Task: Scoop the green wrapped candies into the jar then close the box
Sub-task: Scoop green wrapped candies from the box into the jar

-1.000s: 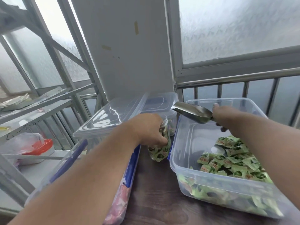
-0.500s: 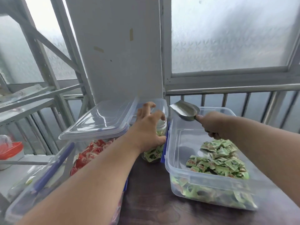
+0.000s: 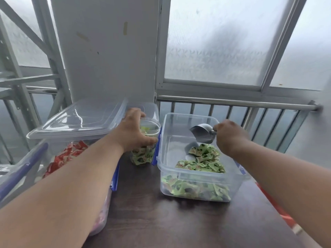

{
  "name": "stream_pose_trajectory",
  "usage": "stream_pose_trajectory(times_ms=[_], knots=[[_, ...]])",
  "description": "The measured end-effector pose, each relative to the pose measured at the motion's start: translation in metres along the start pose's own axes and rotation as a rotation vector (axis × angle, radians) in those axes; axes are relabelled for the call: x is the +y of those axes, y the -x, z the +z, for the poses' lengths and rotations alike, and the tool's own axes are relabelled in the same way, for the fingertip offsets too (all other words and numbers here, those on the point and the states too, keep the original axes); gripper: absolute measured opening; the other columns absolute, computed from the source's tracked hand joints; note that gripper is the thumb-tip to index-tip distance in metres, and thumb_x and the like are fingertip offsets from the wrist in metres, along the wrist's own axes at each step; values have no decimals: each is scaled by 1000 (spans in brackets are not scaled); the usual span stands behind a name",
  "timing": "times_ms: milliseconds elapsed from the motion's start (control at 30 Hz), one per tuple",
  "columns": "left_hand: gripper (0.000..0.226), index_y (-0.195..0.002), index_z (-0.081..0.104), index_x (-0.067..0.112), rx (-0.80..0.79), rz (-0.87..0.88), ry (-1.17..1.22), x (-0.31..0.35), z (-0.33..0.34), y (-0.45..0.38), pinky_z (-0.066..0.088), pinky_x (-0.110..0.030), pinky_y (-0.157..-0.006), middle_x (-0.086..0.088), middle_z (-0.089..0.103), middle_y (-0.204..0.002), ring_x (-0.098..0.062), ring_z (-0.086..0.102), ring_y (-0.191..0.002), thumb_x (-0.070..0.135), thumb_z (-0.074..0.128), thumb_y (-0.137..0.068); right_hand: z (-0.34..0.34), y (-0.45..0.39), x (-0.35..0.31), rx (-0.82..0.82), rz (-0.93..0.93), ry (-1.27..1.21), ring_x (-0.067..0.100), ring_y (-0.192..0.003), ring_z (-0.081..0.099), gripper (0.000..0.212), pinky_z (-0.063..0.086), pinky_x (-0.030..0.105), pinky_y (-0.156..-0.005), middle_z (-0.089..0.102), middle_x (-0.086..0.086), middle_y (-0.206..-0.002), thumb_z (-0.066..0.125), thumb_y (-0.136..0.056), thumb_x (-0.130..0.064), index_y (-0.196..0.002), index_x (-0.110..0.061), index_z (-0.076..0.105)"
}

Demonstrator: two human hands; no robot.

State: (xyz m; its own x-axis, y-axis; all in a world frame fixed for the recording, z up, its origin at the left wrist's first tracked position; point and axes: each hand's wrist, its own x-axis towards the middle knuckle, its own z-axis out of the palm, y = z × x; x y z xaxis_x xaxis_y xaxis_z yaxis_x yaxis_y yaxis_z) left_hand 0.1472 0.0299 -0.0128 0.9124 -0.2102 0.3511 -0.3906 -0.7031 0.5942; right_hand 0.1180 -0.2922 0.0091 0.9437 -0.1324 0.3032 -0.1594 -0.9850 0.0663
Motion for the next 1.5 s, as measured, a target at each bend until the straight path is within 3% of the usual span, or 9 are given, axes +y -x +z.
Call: stream_pose_trajectory(times_ms=[300, 500, 600, 767, 933, 1200, 1267, 1400, 1500], knots=[[90, -142, 51, 31, -126, -49, 124, 3, -6, 1, 55, -35, -94, 9, 61, -132, -17, 63, -118, 41, 101, -68, -31, 20, 12, -112, -28, 111, 27, -80, 65, 36, 55, 34, -65, 65, 3, -91, 50, -86, -4, -101, -25, 75], [87, -137, 56, 34, -131, -40, 192, 2, -7, 4, 61, -41, -95, 13, 66, -131, -15, 68, -114, 39, 103, -64, -50, 26, 19, -172, -128, 86, 23, -95, 62, 47, 57, 32, -84, 73, -2, -112, 49, -88, -1, -111, -29, 79], [85, -137, 56, 35, -129, -34, 178, 3, -7, 3, 59, -36, -91, 14, 66, -132, -13, 68, -112, 39, 102, -66, -53, 31, 16, -245, -188, 39, 23, -99, 62, 39, 50, 28, -84, 72, -2, -117, 51, -99, -8, -118, -28, 79], [83, -139, 54, 32, -127, -20, 162, 5, -6, 4, 52, -24, -81, 13, 65, -133, -4, 64, -108, 36, 100, -70, -42, 36, 5, -384, -234, -79, 19, -92, 61, 34, 47, 25, -80, 69, -2, -103, 52, -104, -14, -125, -27, 76], [83, -142, 52, 30, -131, -21, 149, 4, -5, 3, 48, -18, -74, 13, 64, -135, 1, 60, -105, 35, 98, -74, -34, 28, -13, -347, -264, -55, 25, -102, 66, 36, 57, 37, -92, 72, -1, -118, 51, -104, -11, -123, -27, 77], [82, -140, 51, 32, -122, -20, 132, 1, -4, 2, 47, -18, -76, 13, 63, -134, -15, 61, -118, 39, 98, -73, -53, 12, -10, -172, -402, 165, 21, -113, 60, 41, 47, 30, -97, 68, -5, -124, 50, -101, -8, -127, -29, 73], [82, -141, 51, 32, -124, -23, 131, 1, -4, 2, 47, -18, -75, 12, 63, -135, -15, 61, -118, 39, 98, -74, -69, 8, -6, -274, -421, 206, 19, -109, 60, 38, 46, 29, -95, 67, -6, -123, 49, -104, -14, -127, -30, 74], [83, -142, 50, 31, -127, -24, 120, 1, -4, 2, 46, -16, -74, 12, 62, -135, -14, 61, -118, 38, 97, -75, -58, 13, -2, -462, -369, 82, 11, -84, 59, 33, 49, 27, -79, 64, -14, -90, 50, -104, -15, -121, -27, 76], [82, -142, 50, 32, -130, -31, 130, 1, -5, 2, 48, -19, -76, 12, 62, -135, -16, 61, -119, 38, 98, -74, -34, 20, -8, -439, -328, 99, 16, -88, 54, 37, 45, 26, -72, 66, -4, -108, 46, -104, -7, -130, -22, 69]])
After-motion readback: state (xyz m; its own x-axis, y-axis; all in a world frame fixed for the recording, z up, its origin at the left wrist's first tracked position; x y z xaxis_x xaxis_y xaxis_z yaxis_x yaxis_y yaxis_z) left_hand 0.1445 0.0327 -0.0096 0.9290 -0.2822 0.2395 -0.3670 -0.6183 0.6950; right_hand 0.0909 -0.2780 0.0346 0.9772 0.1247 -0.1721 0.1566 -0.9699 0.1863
